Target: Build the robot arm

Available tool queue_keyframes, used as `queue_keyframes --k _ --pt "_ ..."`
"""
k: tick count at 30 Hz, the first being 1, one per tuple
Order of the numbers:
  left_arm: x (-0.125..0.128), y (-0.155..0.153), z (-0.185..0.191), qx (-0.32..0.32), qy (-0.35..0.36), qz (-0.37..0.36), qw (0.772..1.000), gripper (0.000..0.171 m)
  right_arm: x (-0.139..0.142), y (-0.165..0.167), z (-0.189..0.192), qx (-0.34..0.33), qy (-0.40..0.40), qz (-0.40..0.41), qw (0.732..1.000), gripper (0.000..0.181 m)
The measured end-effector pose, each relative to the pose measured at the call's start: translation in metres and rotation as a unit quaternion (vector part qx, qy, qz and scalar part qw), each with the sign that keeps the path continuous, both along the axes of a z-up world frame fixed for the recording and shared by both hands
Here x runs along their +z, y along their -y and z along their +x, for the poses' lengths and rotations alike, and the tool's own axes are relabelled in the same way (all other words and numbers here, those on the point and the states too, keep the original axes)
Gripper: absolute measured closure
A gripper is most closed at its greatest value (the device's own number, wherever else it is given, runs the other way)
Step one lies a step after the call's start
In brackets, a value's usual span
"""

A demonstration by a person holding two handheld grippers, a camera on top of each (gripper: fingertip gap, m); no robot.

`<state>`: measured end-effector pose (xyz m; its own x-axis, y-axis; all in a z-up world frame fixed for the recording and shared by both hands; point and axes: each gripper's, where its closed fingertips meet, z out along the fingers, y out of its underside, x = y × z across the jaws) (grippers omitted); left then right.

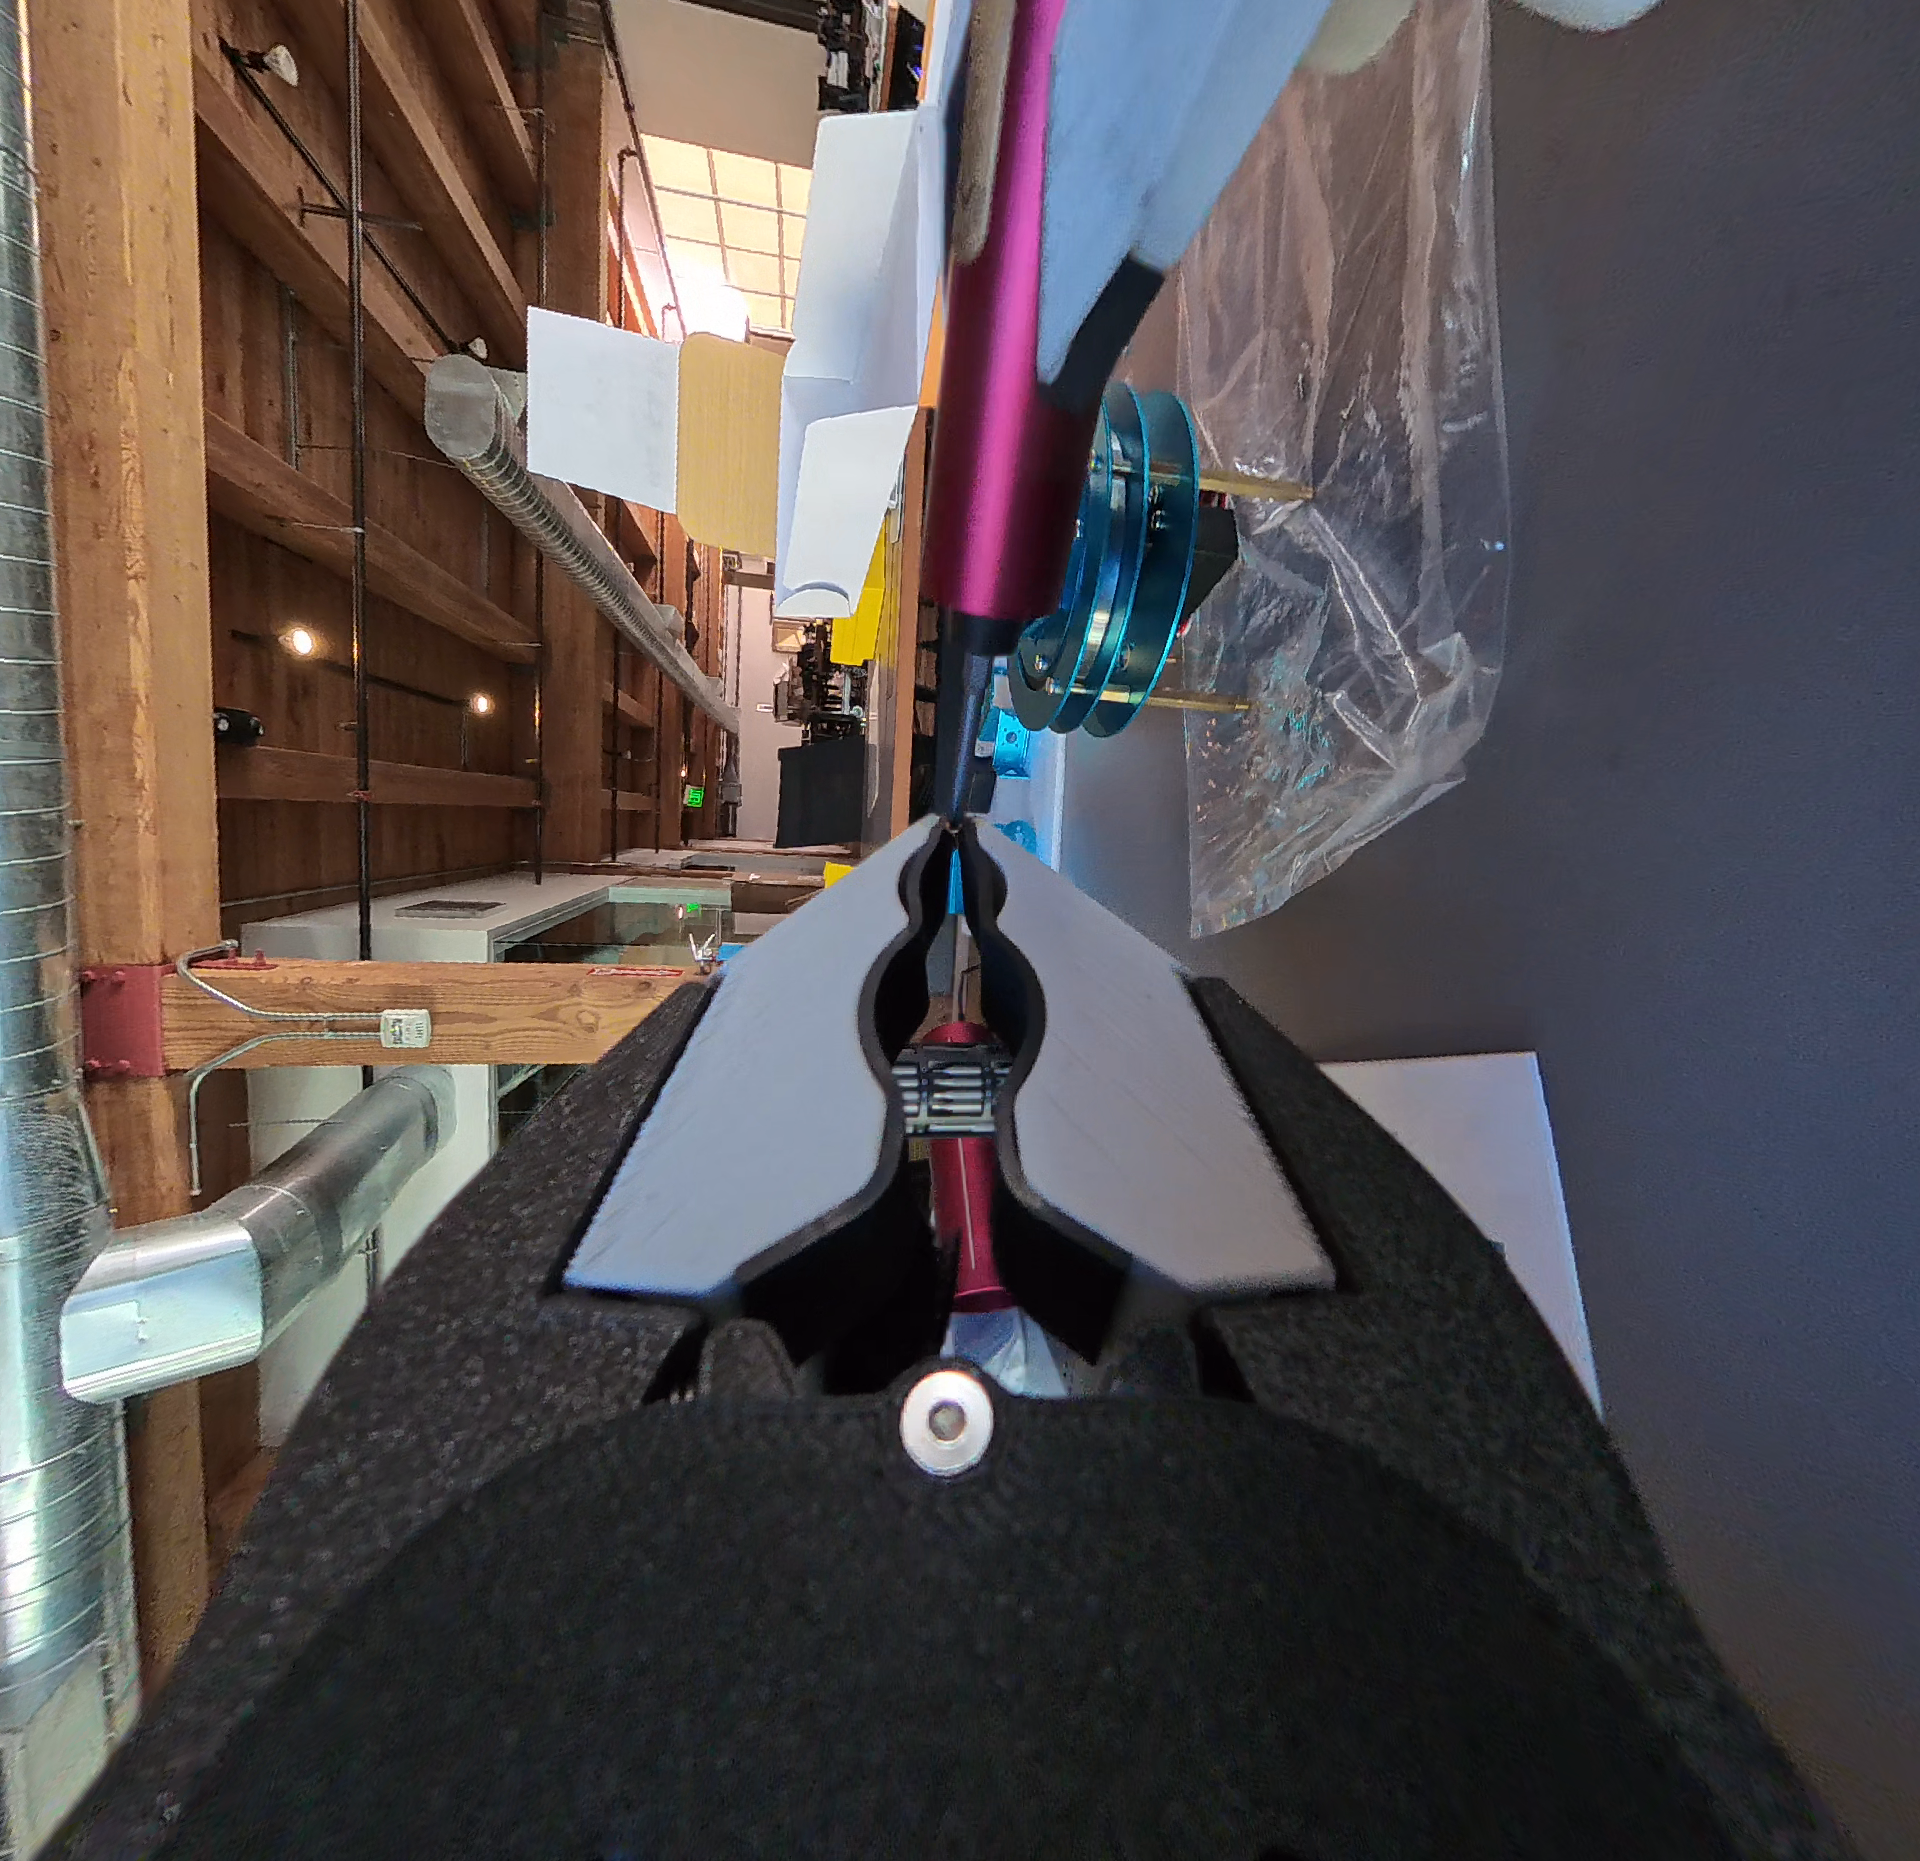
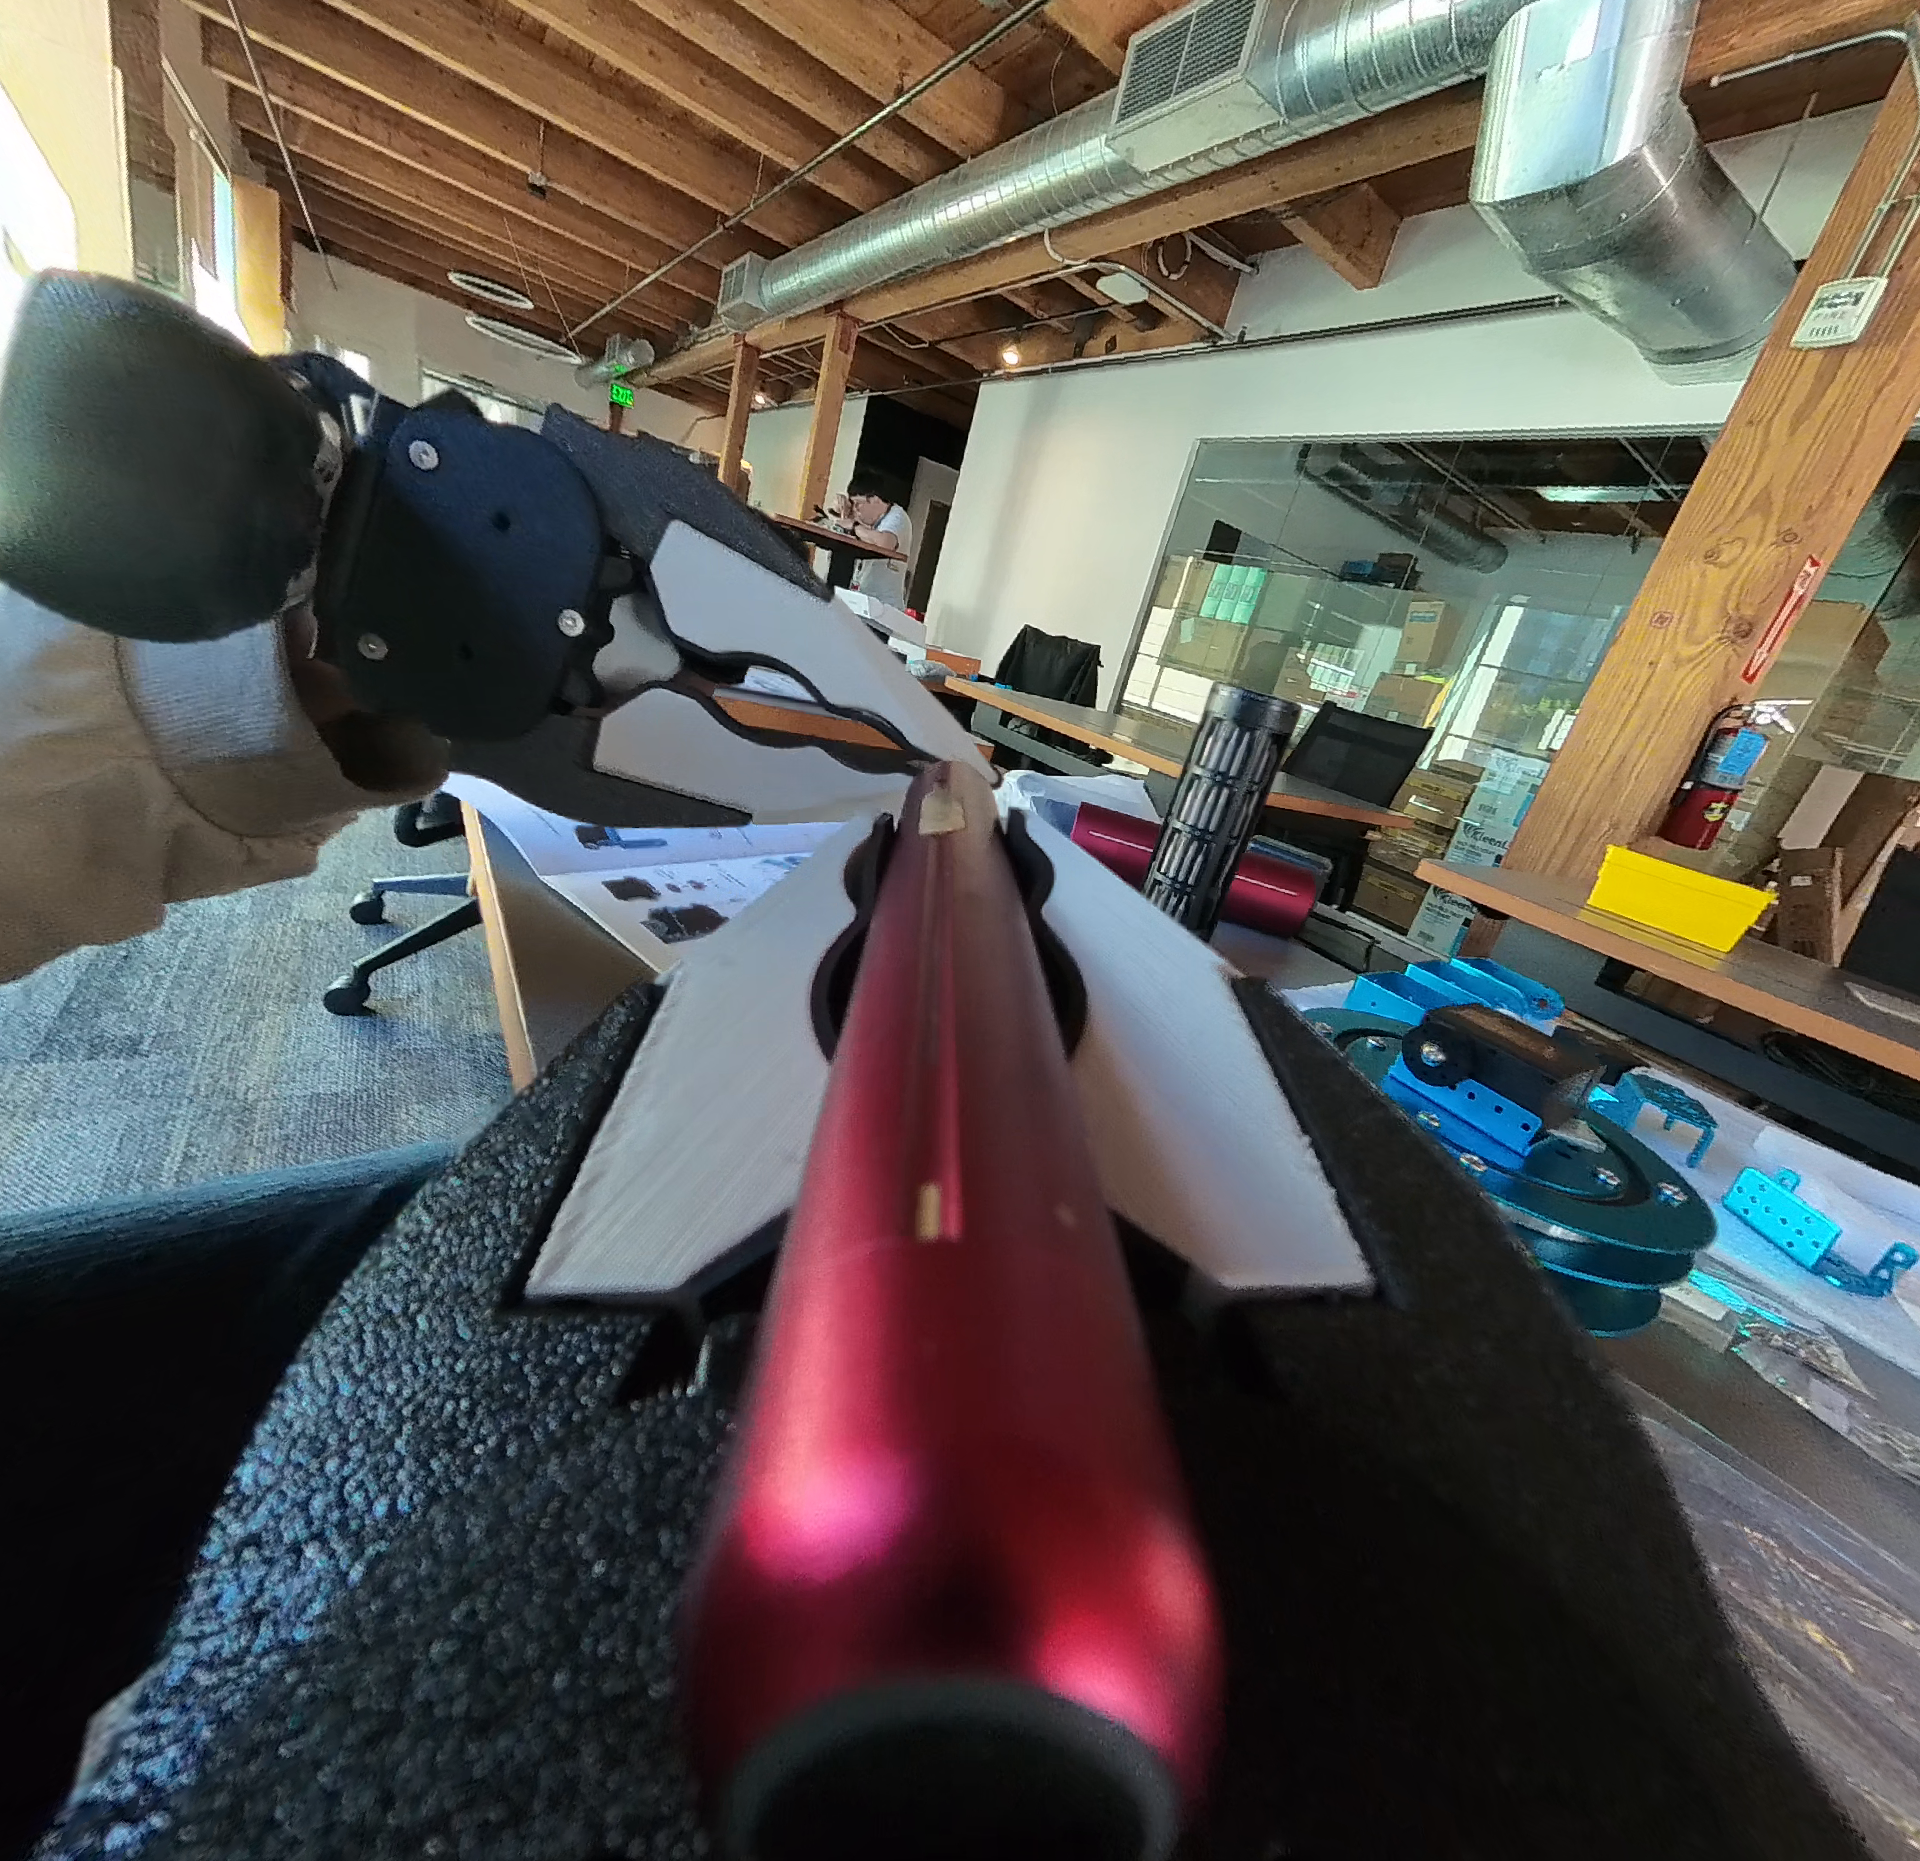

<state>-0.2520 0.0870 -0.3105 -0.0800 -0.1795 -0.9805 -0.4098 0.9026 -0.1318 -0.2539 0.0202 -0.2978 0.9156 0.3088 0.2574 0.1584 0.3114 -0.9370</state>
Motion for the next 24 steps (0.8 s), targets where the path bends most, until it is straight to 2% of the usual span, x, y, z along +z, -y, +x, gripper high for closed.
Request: queue_keyframes --k 1,10,15,22,24 --pt "-0.001 -0.001 -0.001 0.004 -0.006 0.003 1.0 0.171 -0.001 -0.001 -0.001 -0.005 0.009 0.001 1.0 0.16" --pt "-0.011 -0.008 -0.001 0.032 -0.044 0.049 0.997 0.171 -0.006 -0.006 -0.009 -0.052 0.08 0.018 0.995 0.161" --pt "-0.014 -0.006 0.002 0.025 -0.048 0.064 0.997 0.171 -0.004 -0.004 -0.009 -0.051 0.08 0.025 0.995 0.162" --pt "-0.008 -0.002 0.0 0.006 -0.027 0.001 1.0 0.17 -0.004 -0.003 -0.008 -0.048 0.075 0.026 0.996 0.162" --pt "-0.008 -0.002 -0.001 0.007 -0.026 -0.013 1.0 0.159 -0.005 -0.004 -0.01 -0.049 0.082 0.023 0.995 0.161"
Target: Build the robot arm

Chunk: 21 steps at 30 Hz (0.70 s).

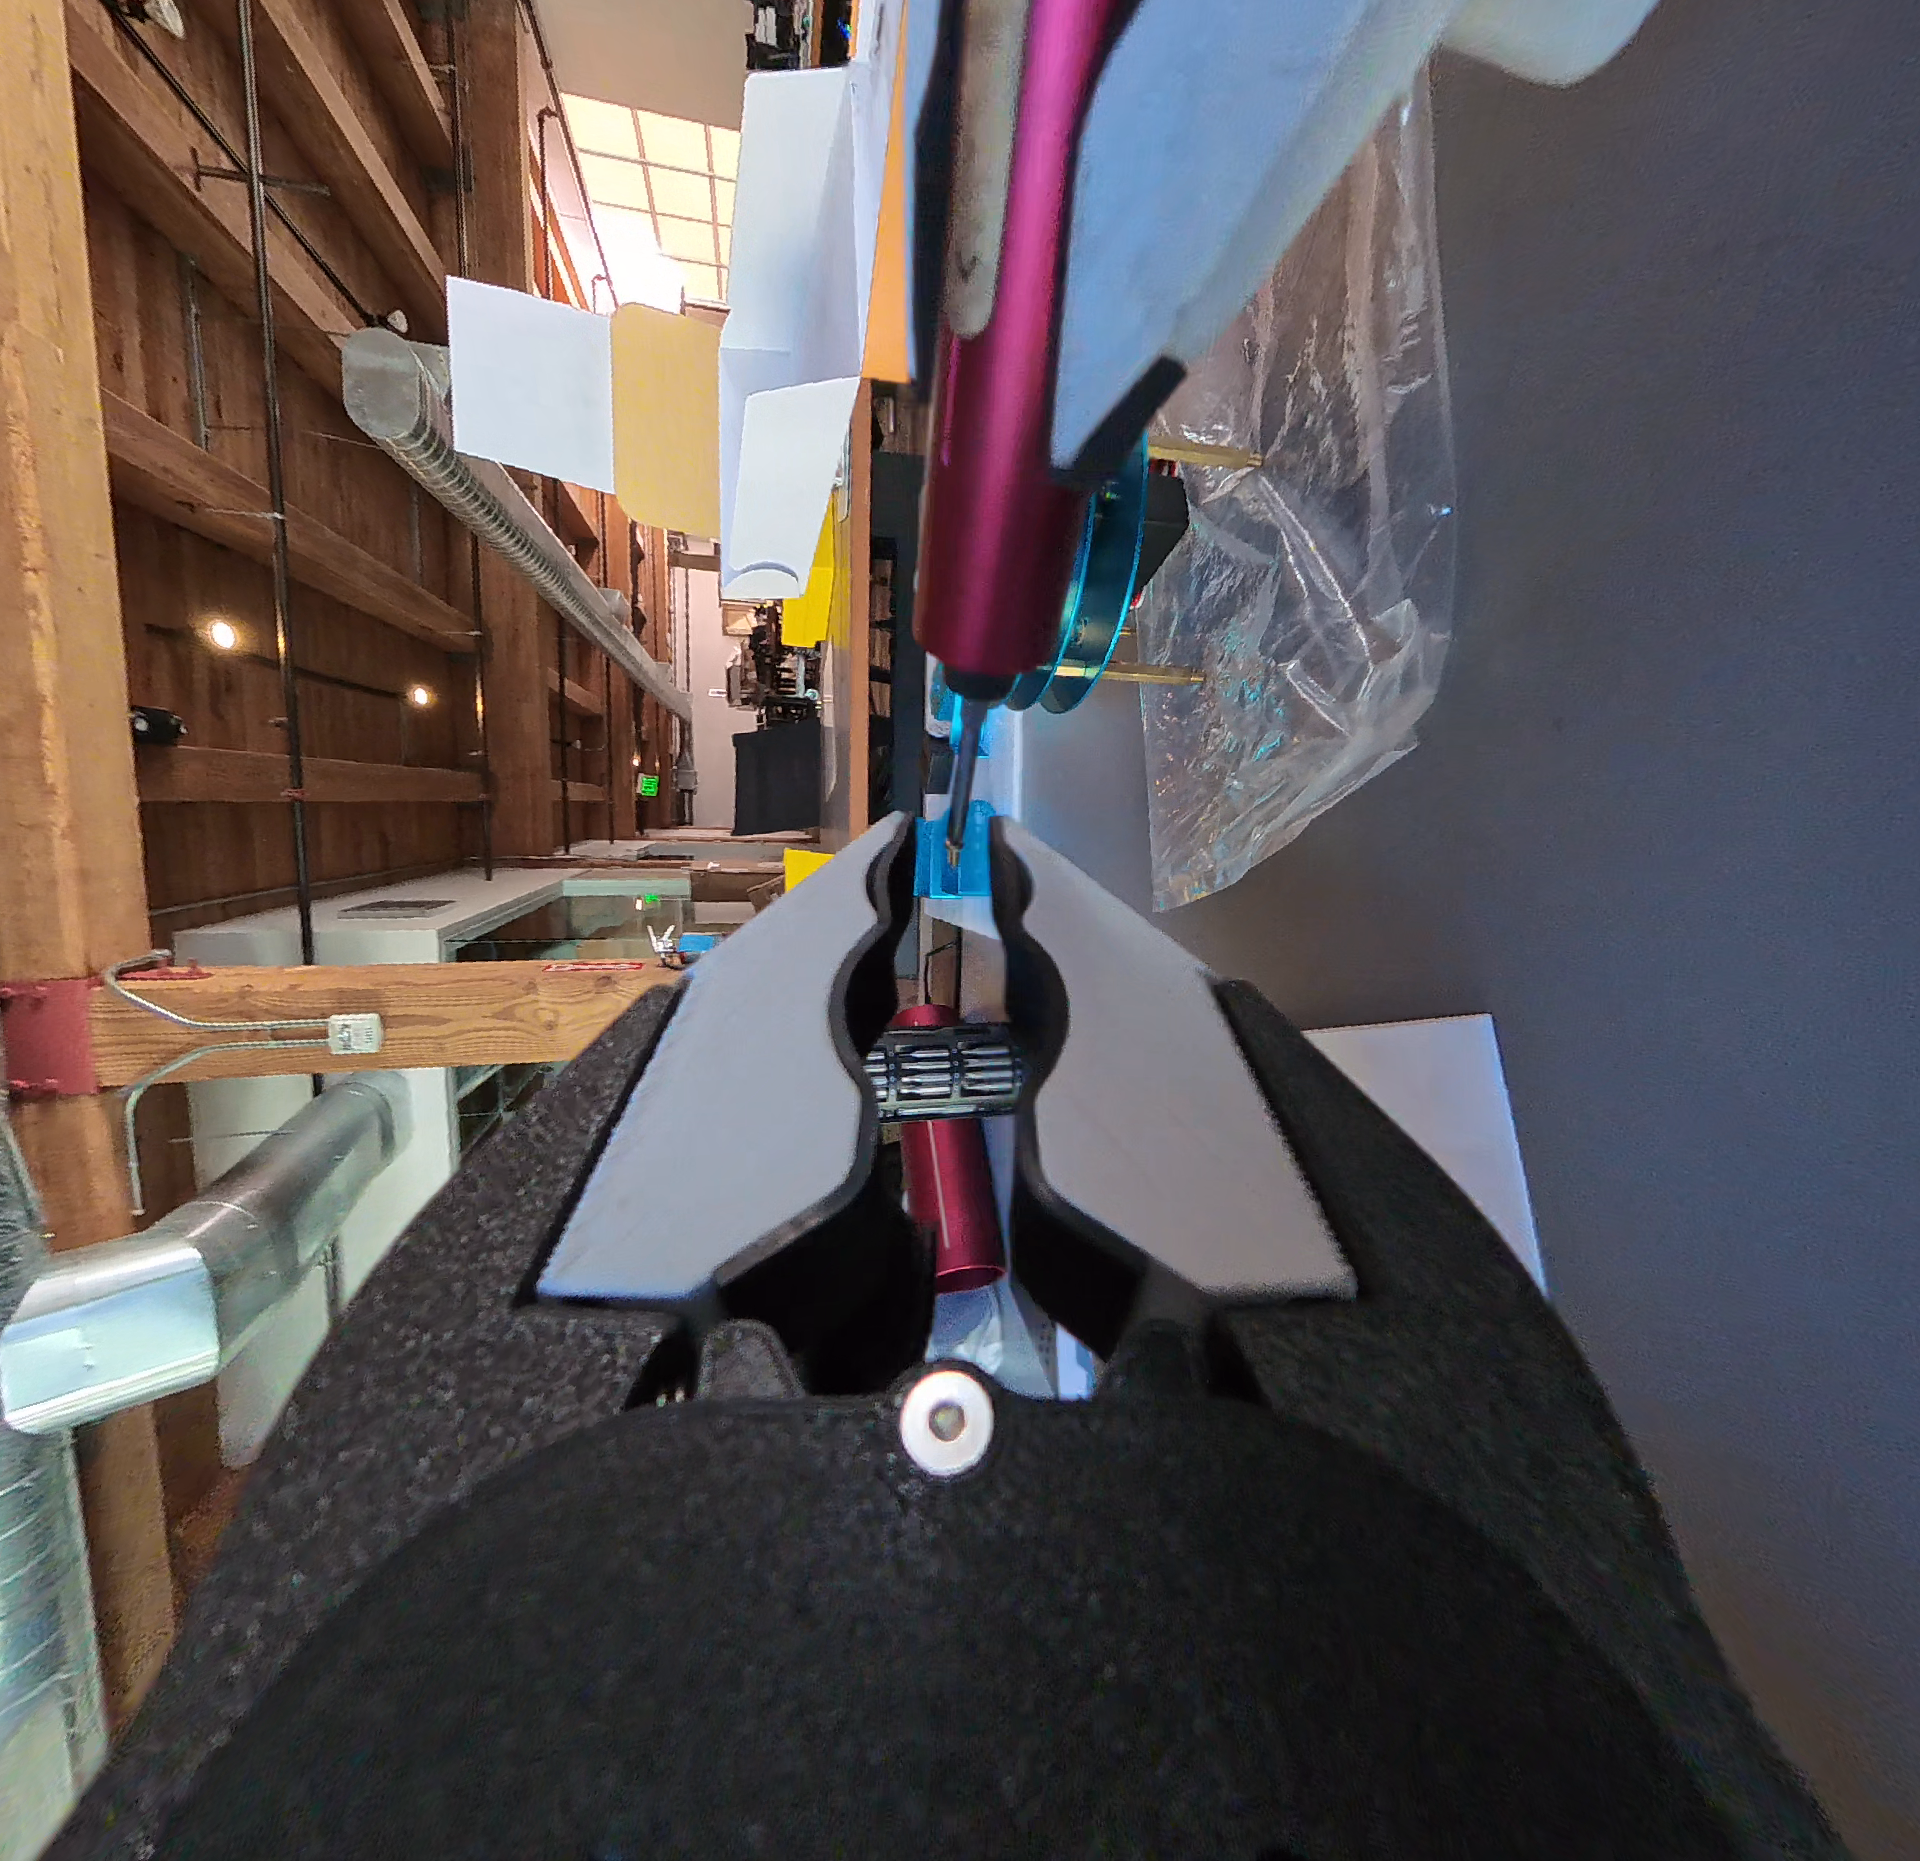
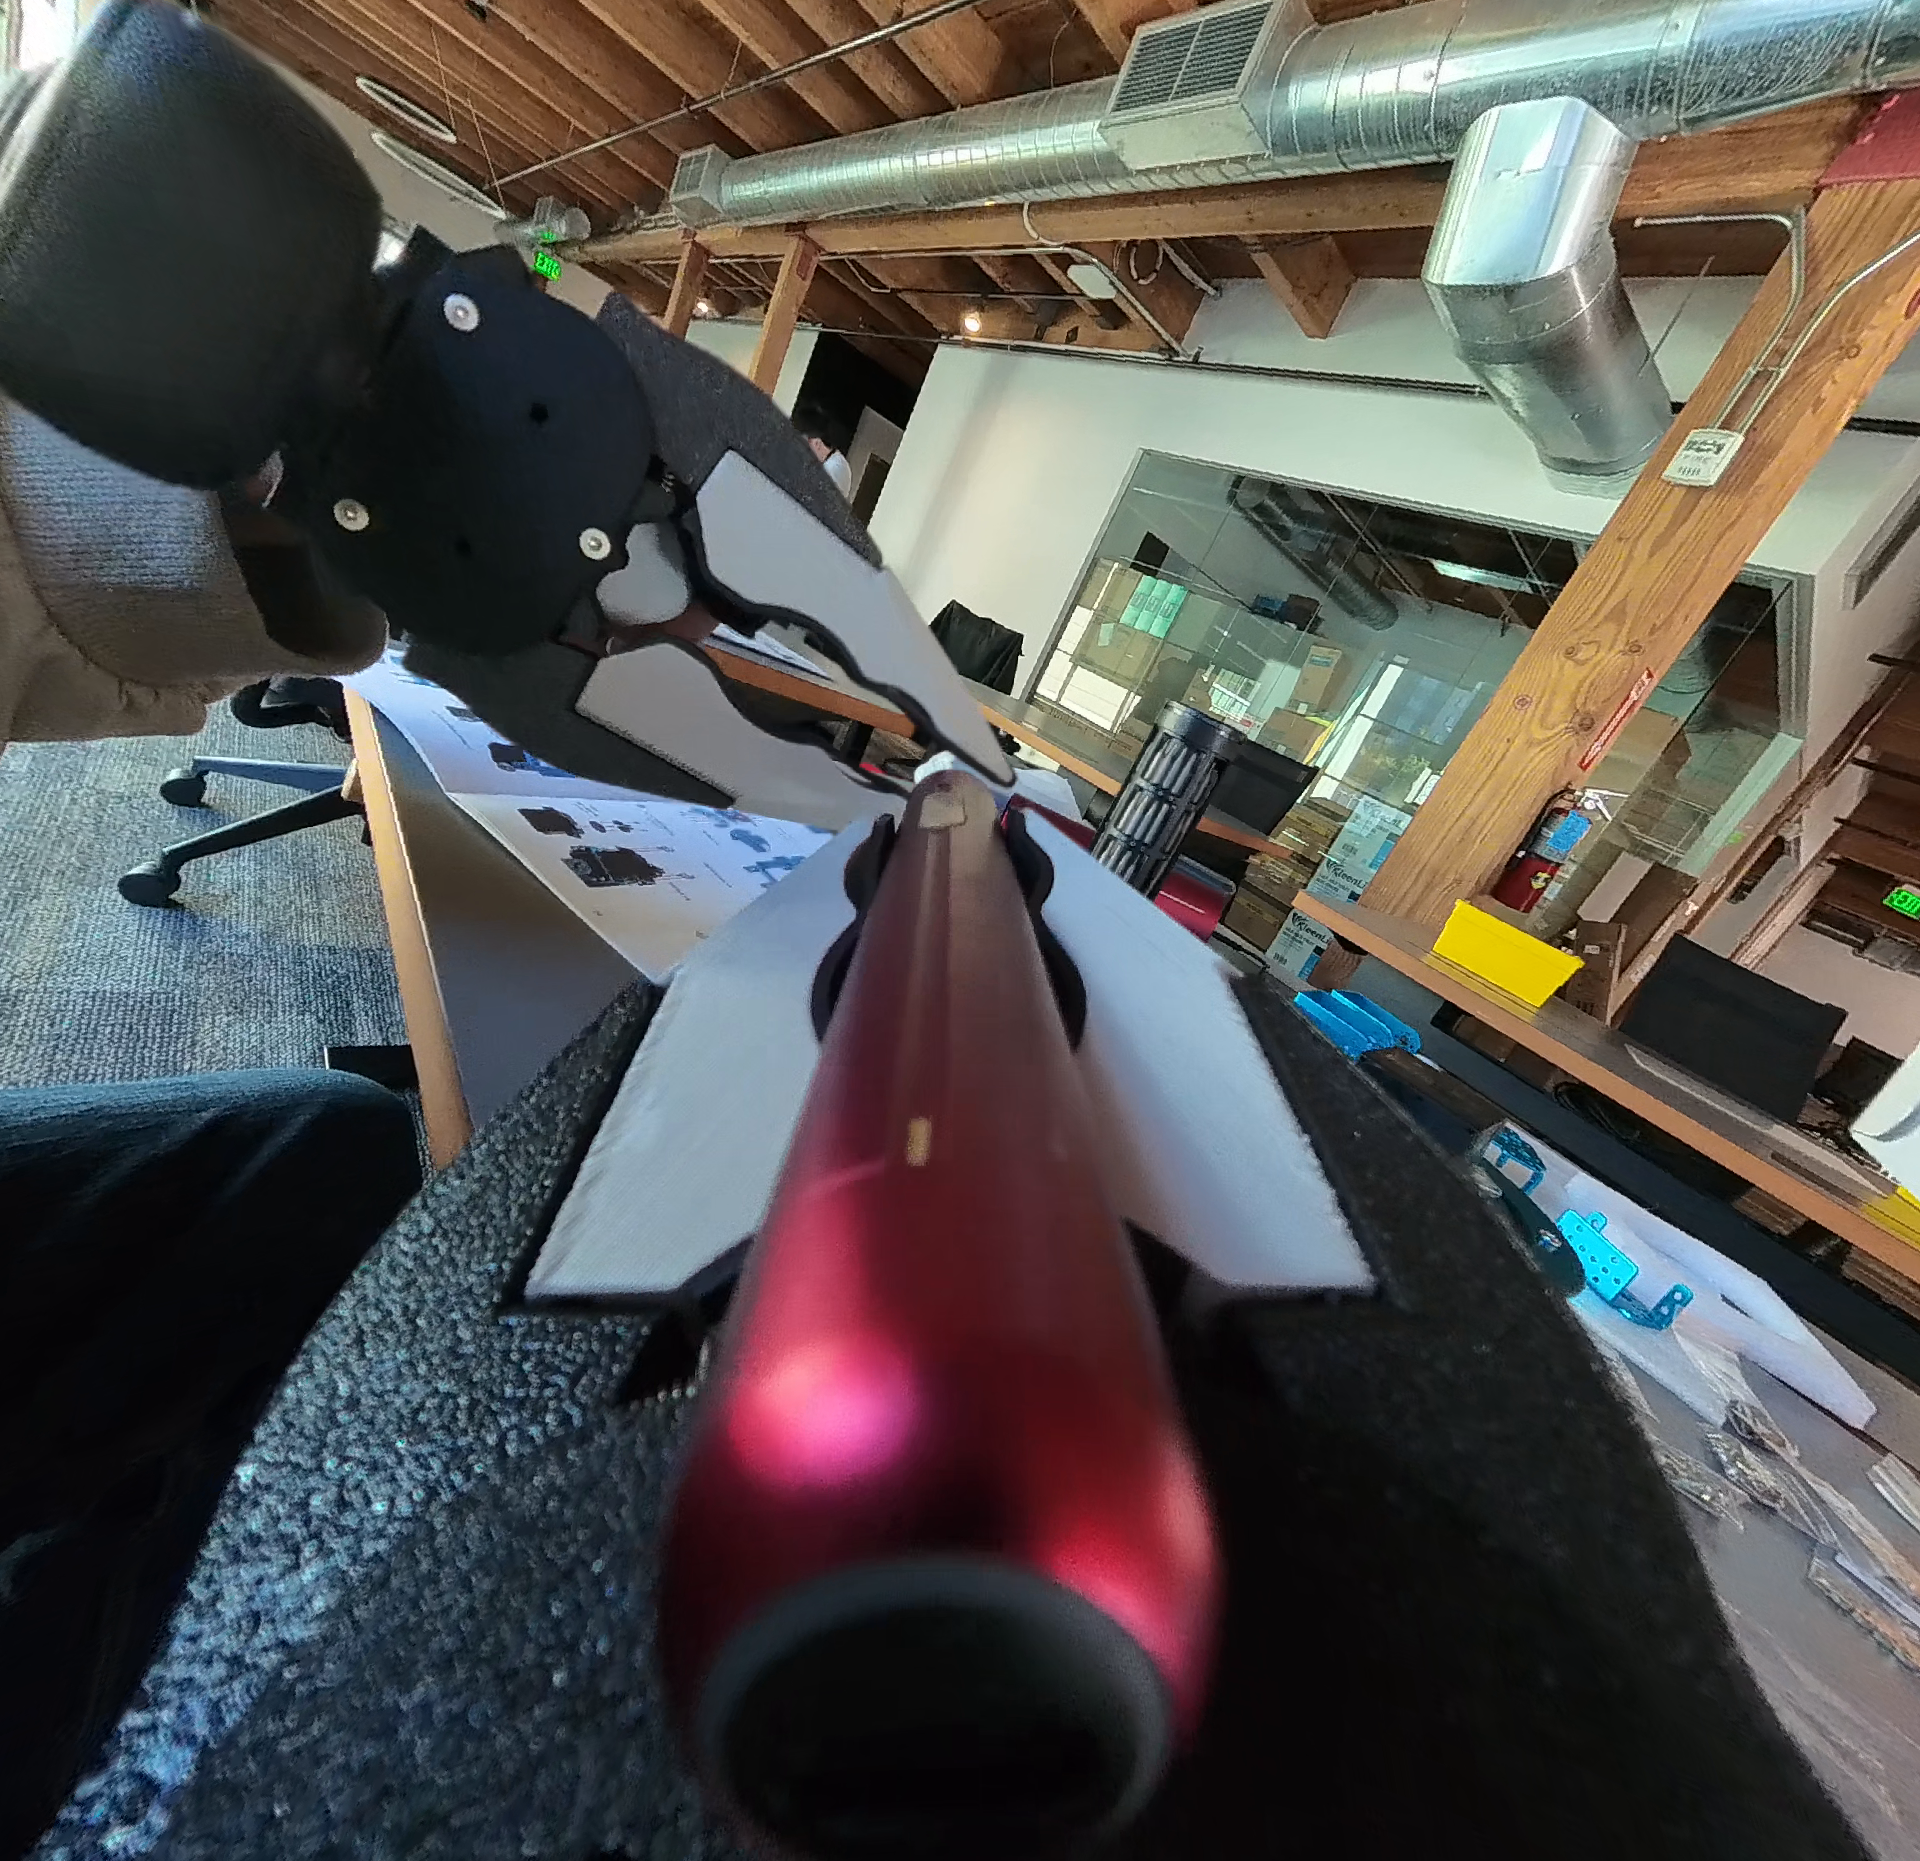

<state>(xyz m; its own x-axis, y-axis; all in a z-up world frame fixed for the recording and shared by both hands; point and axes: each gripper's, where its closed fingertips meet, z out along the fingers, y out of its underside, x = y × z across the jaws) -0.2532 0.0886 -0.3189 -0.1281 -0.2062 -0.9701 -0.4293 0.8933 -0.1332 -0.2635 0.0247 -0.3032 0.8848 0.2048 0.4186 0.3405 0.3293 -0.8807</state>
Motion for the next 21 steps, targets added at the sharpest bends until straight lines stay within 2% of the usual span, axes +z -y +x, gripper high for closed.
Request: queue_keyframes --k 8,12,15,17,21 --pt "-0.001 -0.005 -0.002 0.013 0.002 -0.016 1.0 0.149 -0.001 -0.001 0.001 -0.004 0.002 0.0 1.0 0.161" --pt "0.002 -0.012 -0.008 0.027 0.018 -0.061 0.998 0.146 0.001 0.001 0.005 -0.015 0.002 0.007 1.0 0.159" --pt "0.0 -0.015 -0.014 0.035 0.052 -0.161 0.985 0.147 0.002 0.004 0.026 -0.086 0.036 0.015 0.996 0.159" --pt "-0.011 -0.014 -0.014 0.035 0.062 -0.258 0.964 0.147 0.001 0.008 0.051 -0.156 0.082 0.016 0.984 0.161" --pt "-0.021 -0.001 -0.015 0.034 0.079 -0.397 0.914 0.146 0.004 0.011 0.09 -0.214 0.14 -0.003 0.967 0.161"
